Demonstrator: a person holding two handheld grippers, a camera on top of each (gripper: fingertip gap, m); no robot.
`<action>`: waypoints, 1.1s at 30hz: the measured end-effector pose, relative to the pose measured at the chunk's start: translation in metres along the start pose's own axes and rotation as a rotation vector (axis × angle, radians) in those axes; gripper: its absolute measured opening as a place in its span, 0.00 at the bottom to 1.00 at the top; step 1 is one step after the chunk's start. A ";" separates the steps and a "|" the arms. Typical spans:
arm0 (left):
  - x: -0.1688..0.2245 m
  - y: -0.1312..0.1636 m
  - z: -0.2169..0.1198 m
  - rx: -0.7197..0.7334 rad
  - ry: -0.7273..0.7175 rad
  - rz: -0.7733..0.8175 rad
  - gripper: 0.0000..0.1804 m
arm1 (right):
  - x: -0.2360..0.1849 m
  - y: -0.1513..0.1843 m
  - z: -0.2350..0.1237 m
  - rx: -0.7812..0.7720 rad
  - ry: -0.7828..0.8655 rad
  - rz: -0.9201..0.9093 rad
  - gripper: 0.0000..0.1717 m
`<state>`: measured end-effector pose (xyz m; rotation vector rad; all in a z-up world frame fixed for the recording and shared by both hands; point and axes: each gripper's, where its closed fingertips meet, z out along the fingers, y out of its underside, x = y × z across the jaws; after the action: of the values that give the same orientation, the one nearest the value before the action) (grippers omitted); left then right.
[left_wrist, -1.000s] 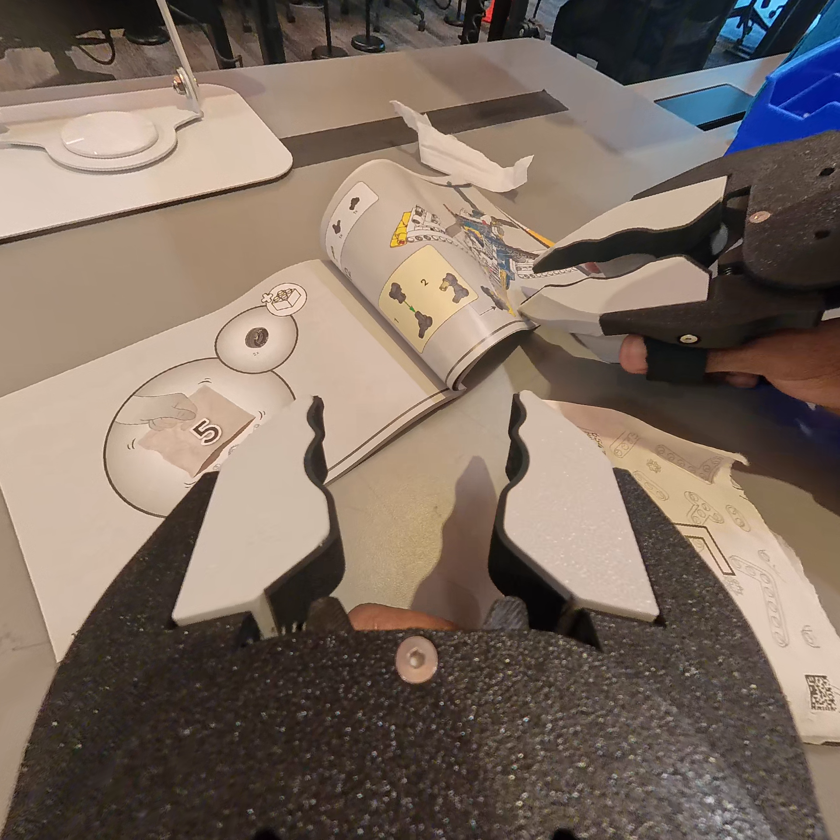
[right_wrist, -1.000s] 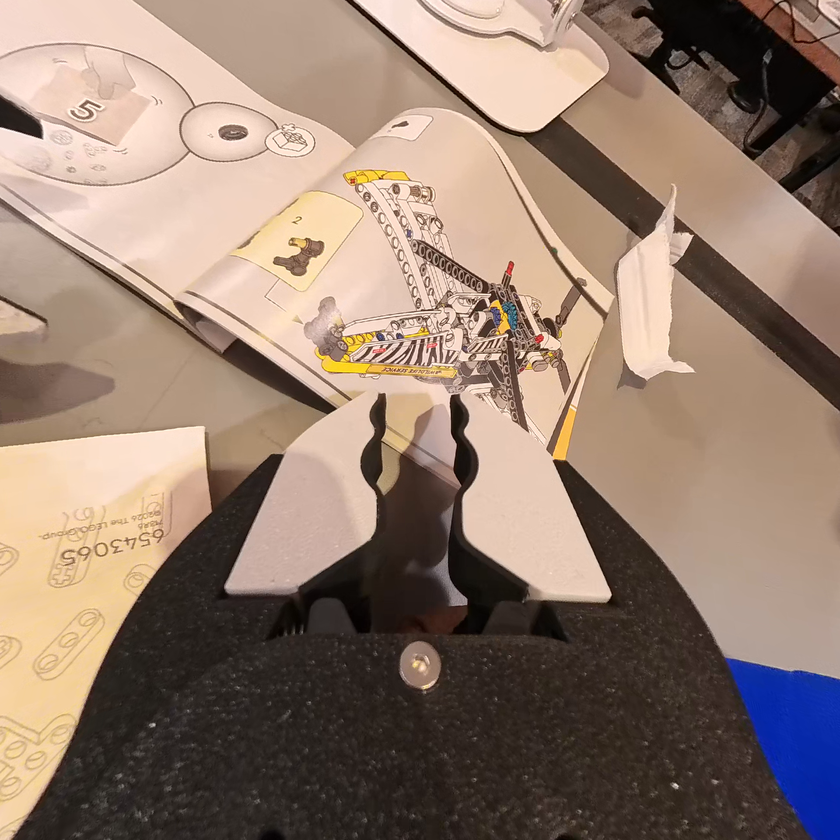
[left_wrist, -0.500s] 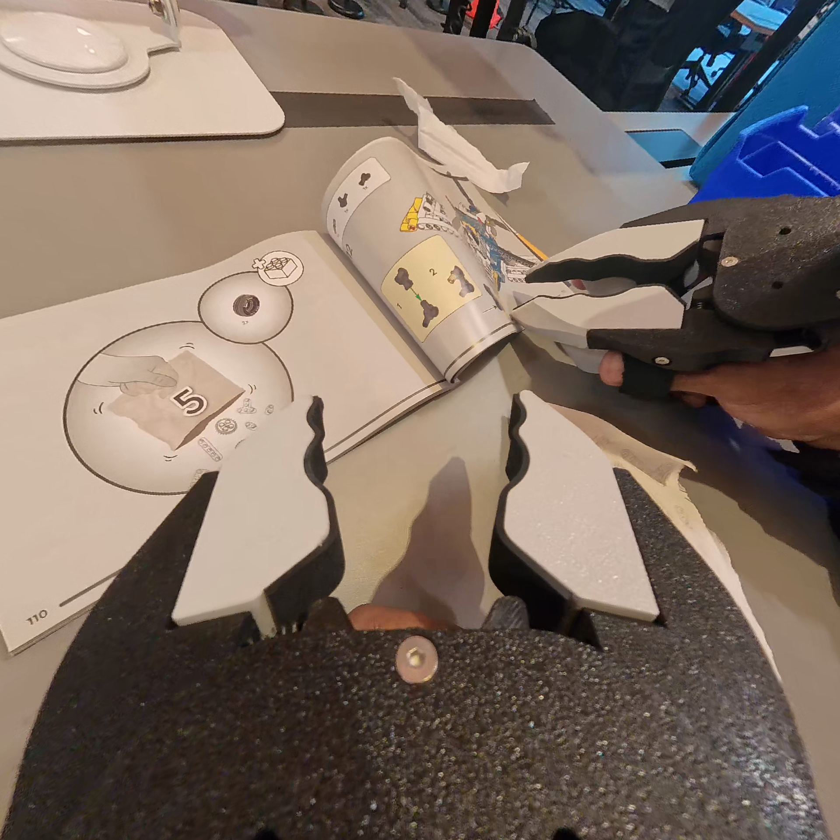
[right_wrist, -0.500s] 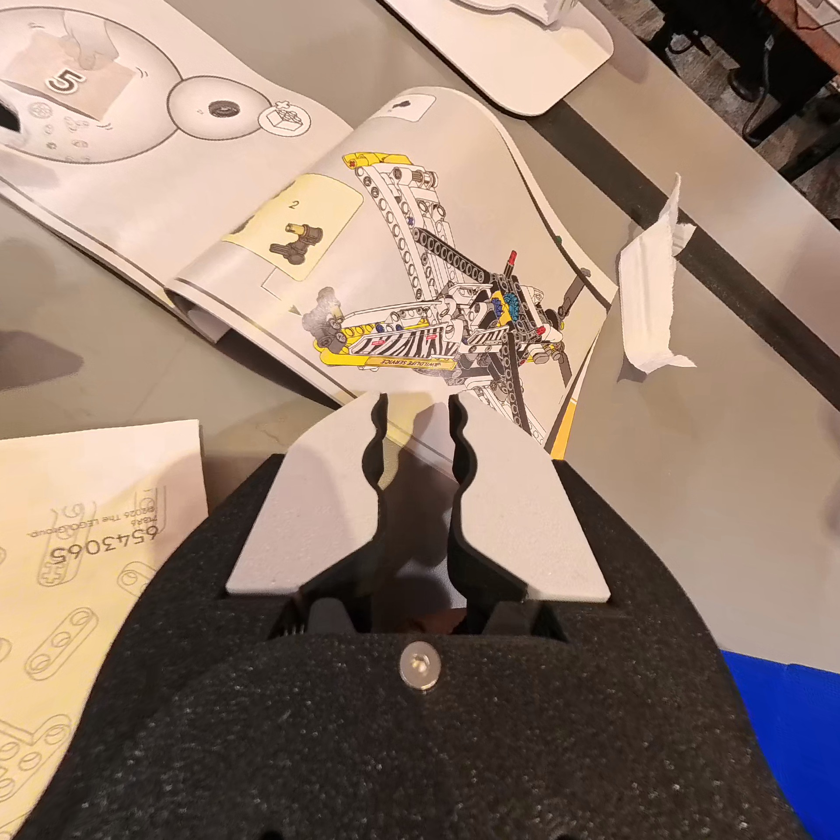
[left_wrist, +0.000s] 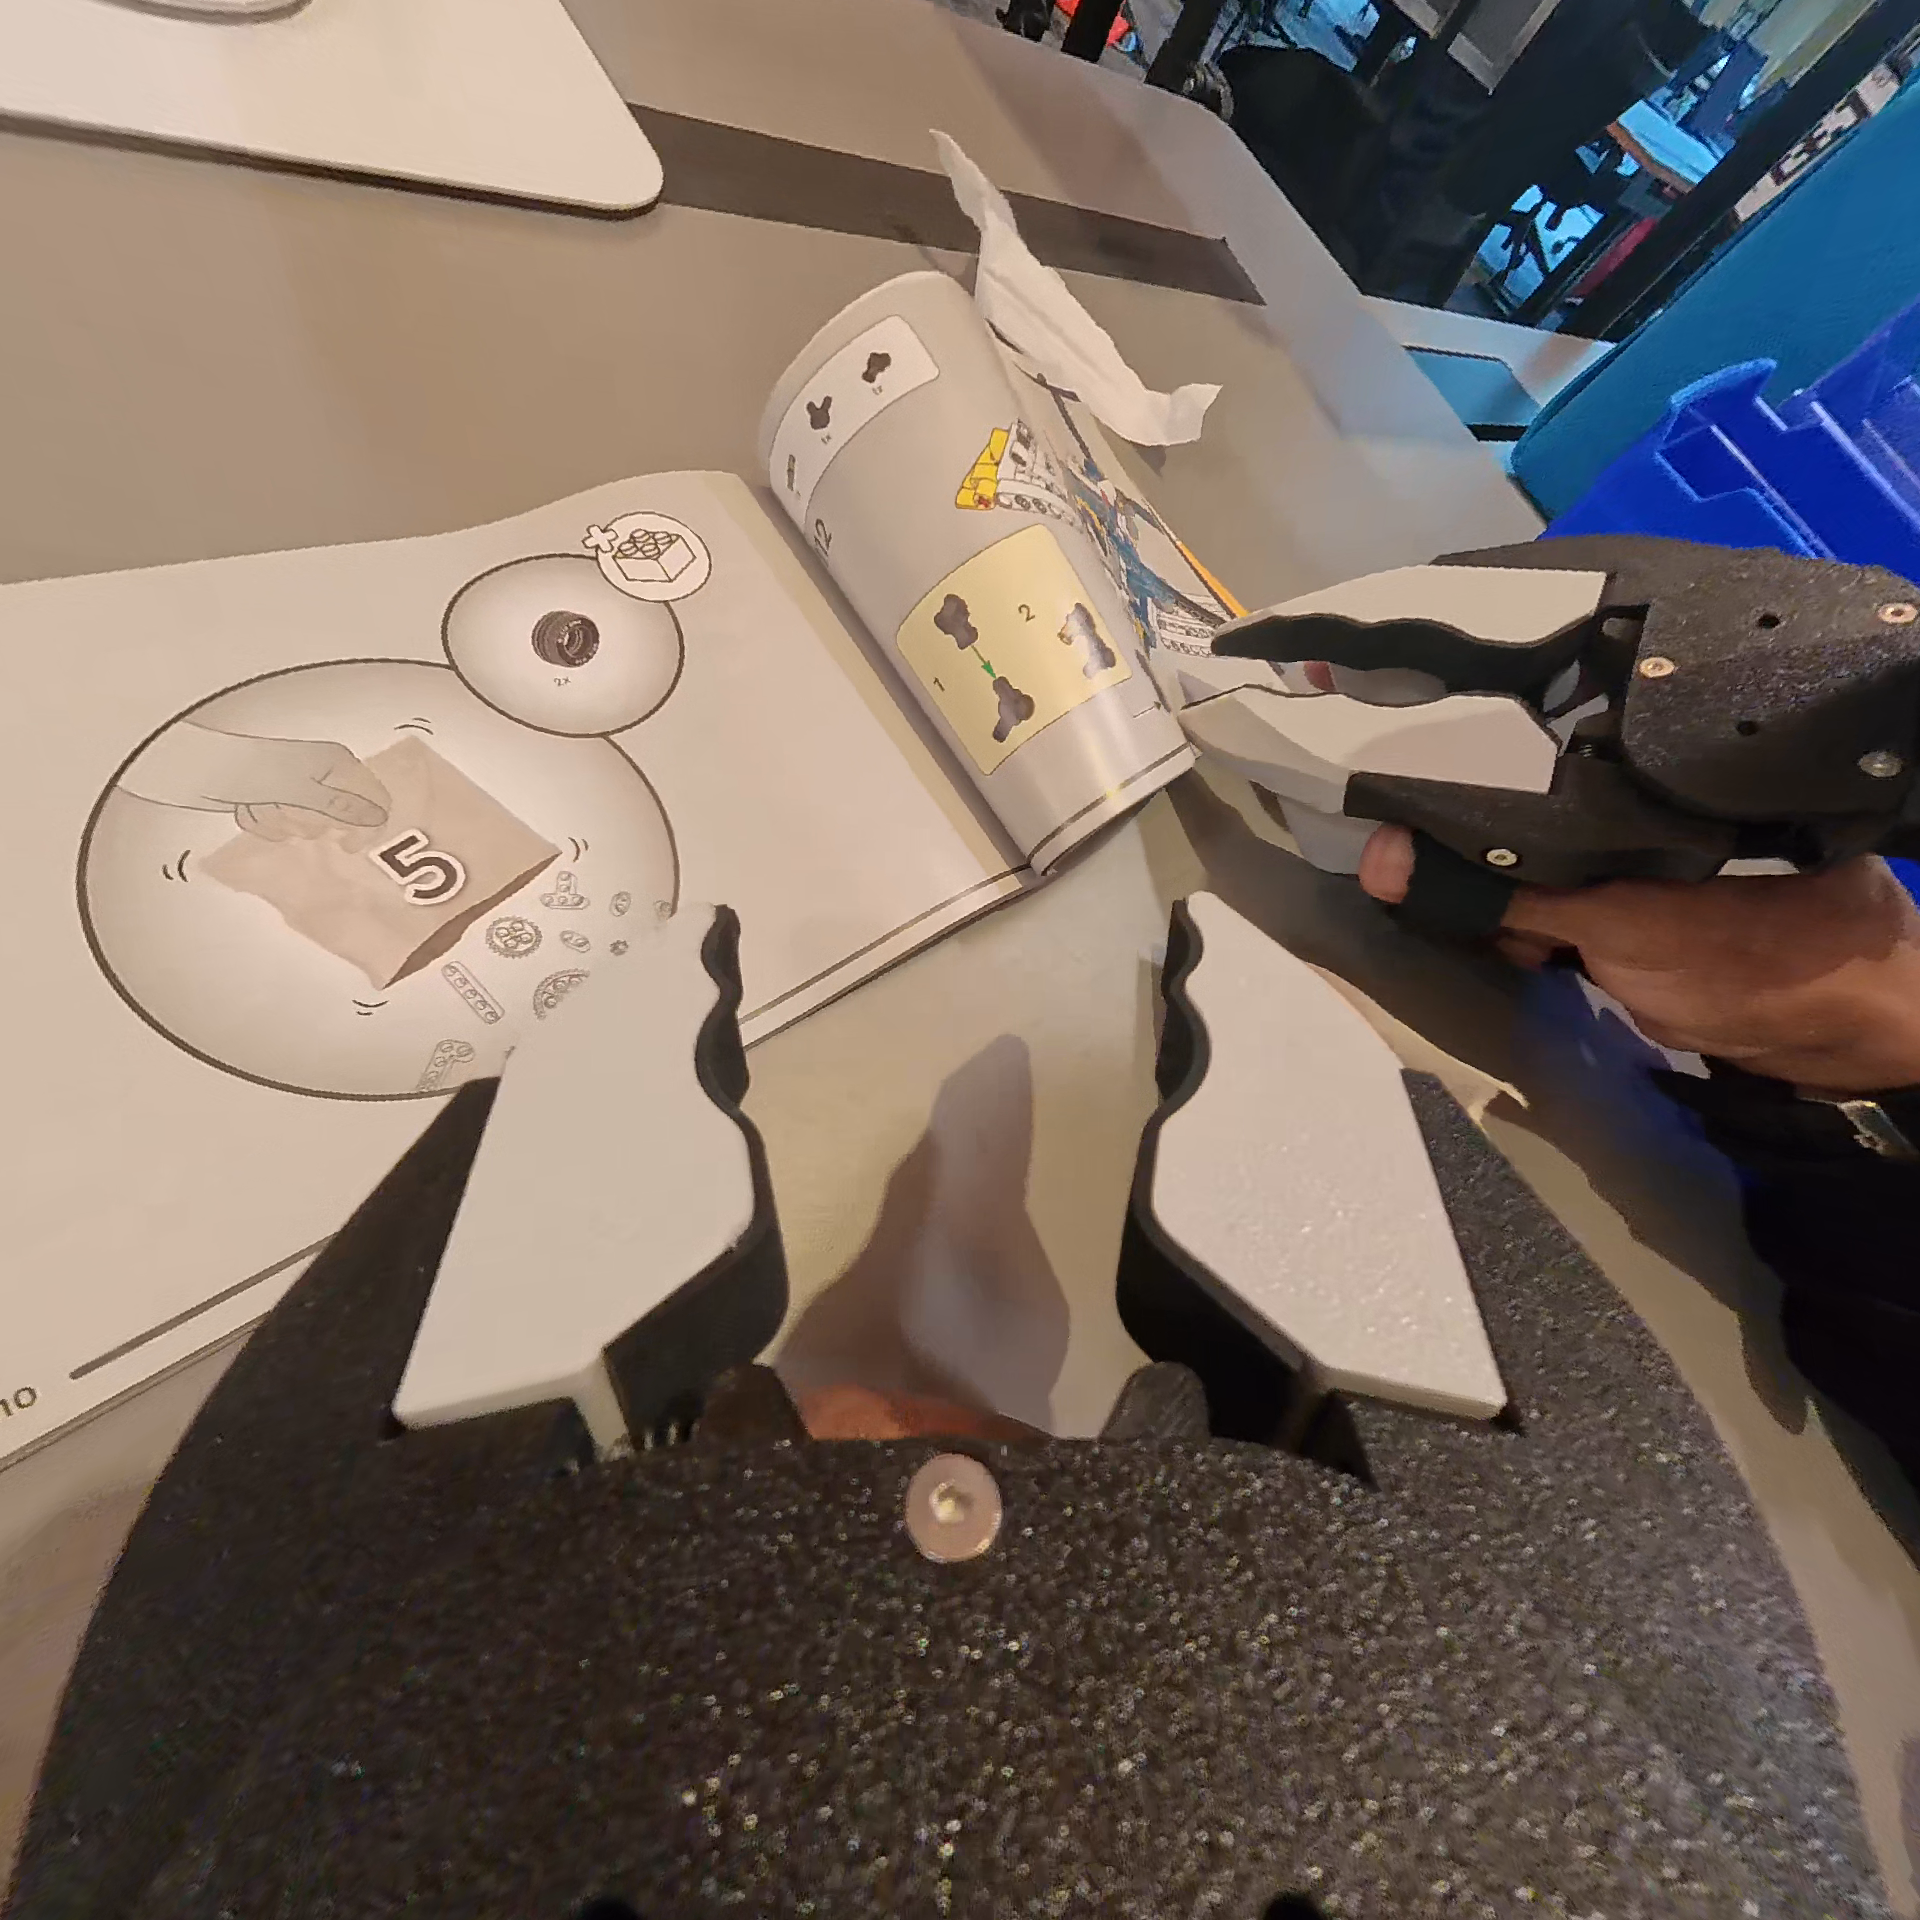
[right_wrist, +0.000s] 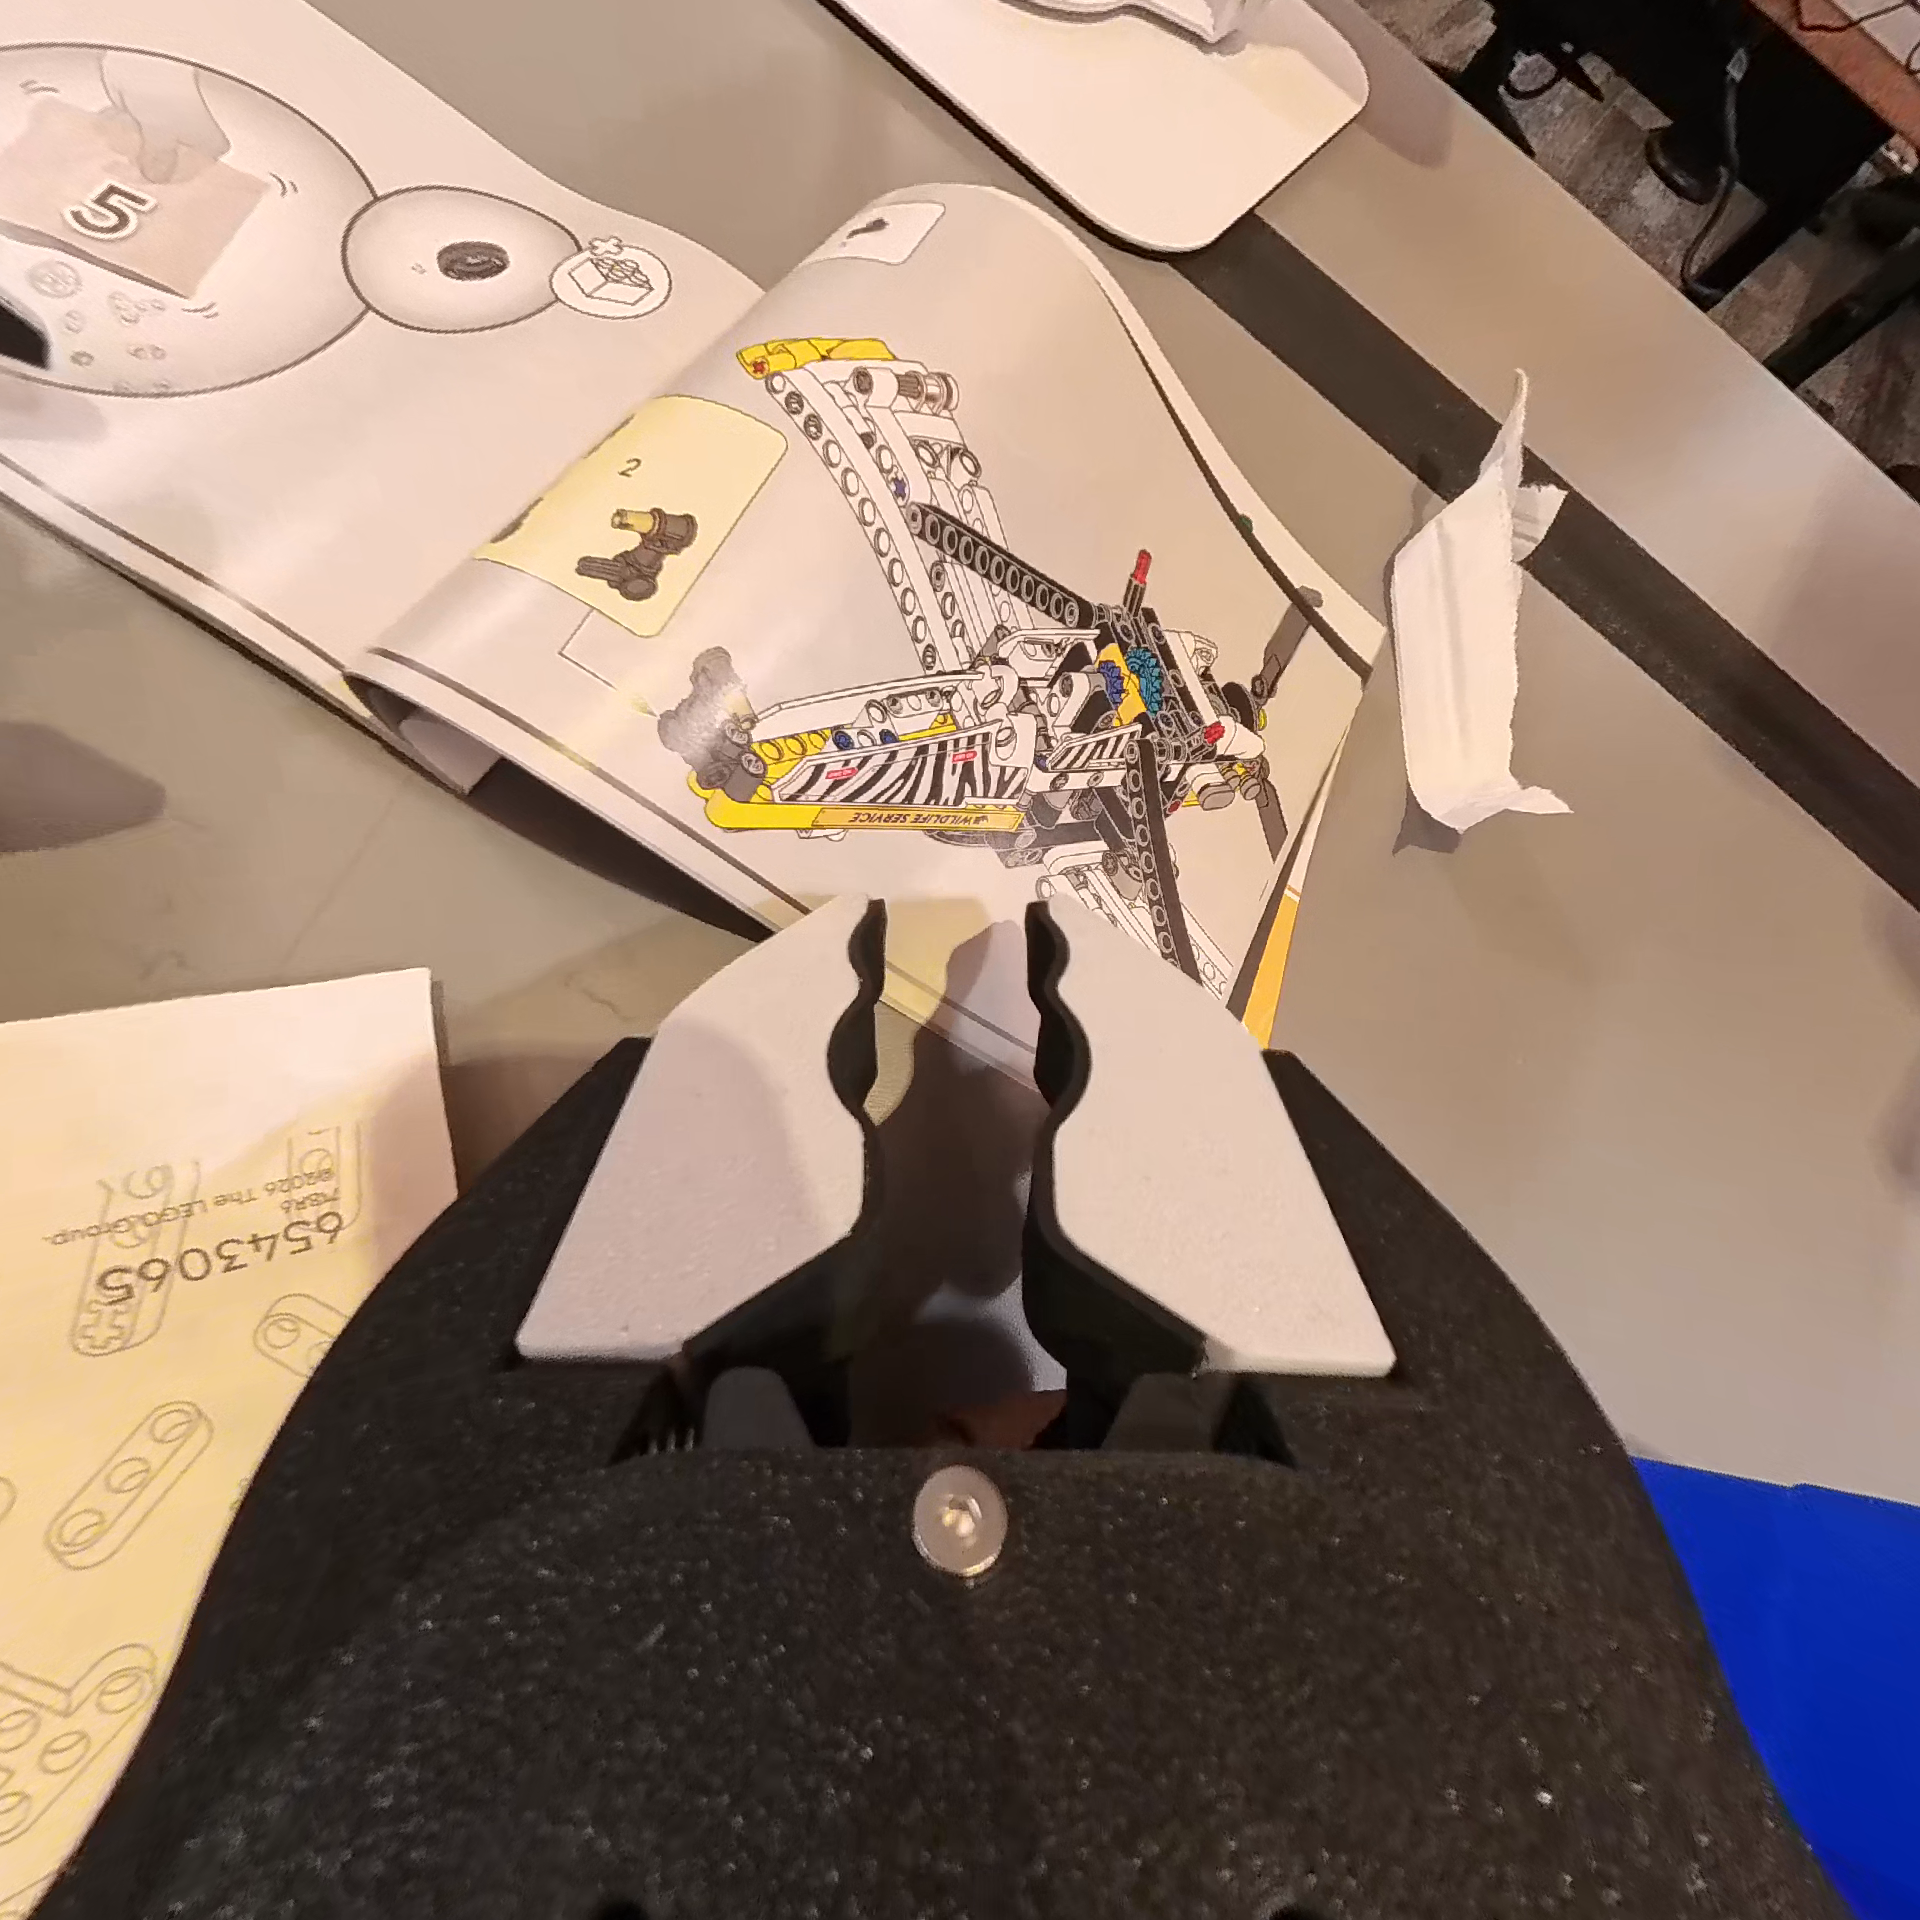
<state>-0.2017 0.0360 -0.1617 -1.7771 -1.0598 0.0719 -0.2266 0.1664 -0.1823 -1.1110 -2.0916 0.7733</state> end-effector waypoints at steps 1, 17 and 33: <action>-0.001 0.000 0.000 -0.002 0.003 -0.012 0.44 | 0.000 -0.001 0.000 0.006 0.003 -0.002 0.15; -0.007 -0.002 -0.001 0.003 -0.031 -0.006 0.44 | -0.051 -0.087 0.007 0.068 -0.033 -0.243 0.12; -0.010 0.001 -0.001 -0.030 -0.021 -0.024 0.43 | -0.012 -0.025 0.020 -0.057 0.088 -0.226 0.06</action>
<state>-0.2072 0.0286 -0.1661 -1.7930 -1.1023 0.0600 -0.2481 0.1405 -0.1796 -0.9011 -2.1299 0.5493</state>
